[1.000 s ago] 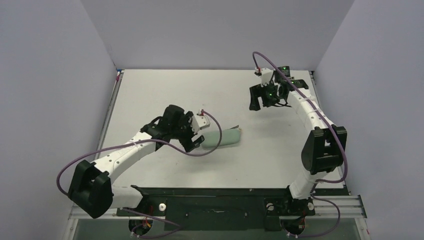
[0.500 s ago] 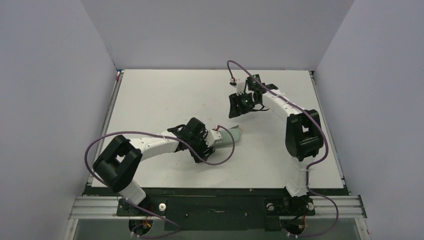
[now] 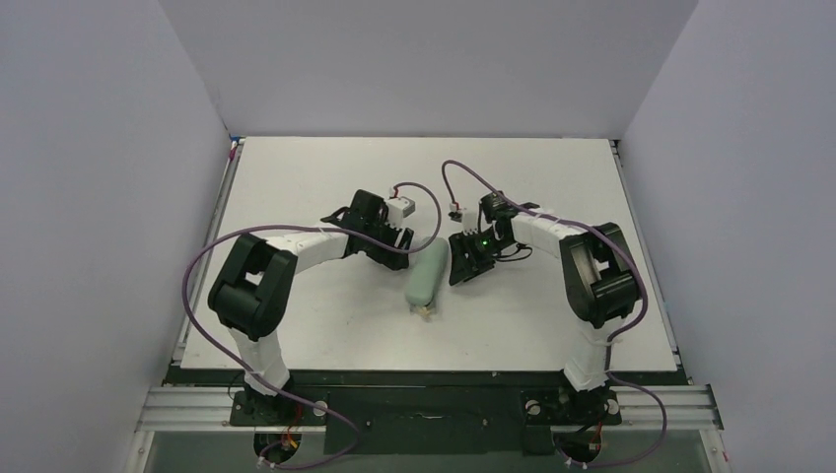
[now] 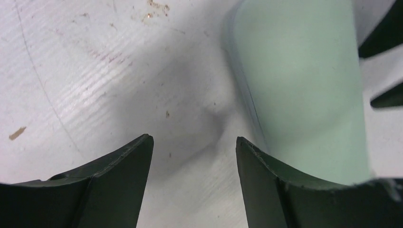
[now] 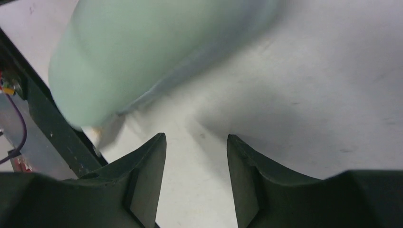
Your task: Open the umbrella
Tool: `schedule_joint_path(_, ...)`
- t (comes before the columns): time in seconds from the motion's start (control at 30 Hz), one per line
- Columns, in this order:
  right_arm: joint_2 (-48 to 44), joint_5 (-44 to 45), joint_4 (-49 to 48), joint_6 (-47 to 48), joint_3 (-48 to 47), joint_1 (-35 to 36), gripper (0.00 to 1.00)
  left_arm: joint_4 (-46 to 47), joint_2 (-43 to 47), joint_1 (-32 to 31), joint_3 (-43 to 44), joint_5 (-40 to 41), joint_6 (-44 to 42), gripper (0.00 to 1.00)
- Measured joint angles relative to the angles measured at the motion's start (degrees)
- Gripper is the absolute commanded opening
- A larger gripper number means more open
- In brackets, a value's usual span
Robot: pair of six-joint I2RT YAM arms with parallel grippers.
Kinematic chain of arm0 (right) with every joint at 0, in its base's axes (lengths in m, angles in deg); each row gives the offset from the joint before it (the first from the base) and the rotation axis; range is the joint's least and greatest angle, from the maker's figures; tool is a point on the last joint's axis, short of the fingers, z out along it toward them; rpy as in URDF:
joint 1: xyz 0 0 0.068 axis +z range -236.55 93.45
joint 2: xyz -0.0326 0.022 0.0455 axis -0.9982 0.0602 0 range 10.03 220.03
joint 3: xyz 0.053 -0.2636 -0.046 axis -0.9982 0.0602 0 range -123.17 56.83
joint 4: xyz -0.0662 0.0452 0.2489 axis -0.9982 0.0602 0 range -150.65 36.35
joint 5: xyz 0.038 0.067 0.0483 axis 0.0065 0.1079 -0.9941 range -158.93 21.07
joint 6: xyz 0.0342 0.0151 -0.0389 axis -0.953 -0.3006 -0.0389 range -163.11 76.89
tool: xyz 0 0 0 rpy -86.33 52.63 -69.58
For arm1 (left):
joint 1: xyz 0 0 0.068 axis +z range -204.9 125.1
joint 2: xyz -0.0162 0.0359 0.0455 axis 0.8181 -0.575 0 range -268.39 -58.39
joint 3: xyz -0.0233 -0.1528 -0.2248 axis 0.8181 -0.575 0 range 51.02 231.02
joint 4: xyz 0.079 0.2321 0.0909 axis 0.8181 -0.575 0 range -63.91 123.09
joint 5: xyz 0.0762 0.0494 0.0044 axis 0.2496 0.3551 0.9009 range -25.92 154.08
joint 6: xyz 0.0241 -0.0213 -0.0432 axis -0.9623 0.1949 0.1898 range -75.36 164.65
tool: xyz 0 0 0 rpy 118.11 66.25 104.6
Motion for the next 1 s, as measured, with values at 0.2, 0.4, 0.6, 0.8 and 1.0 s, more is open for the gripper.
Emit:
schedule_joint_path(0.2,-5.8,0.0,-0.4,-0.1,3.1,3.2,0.6,1.9,-3.9,-0.2,2.9,-2.0,3.8,0.63)
schedule_joint_path(0.4,-14.2,4.3,-1.2,4.4,4.3,0.9,0.64,2.9,-4.3,-0.2,3.0,-4.9,7.1,0.69)
schedule_joint_path(0.6,-19.8,7.0,-0.6,15.1,4.0,0.0,0.79,3.0,-3.8,2.9,2.8,-8.3,8.2,0.99)
schedule_joint_path(0.8,-20.0,7.2,0.5,30.3,0.5,2.0,0.78,5.5,9.1,12.7,-7.1,-10.3,7.6,0.97)
schedule_joint_path(1.0,-11.6,8.2,1.9,23.8,-13.7,5.5,0.77,8.0,28.8,16.3,-18.5,-10.4,6.1,0.97)
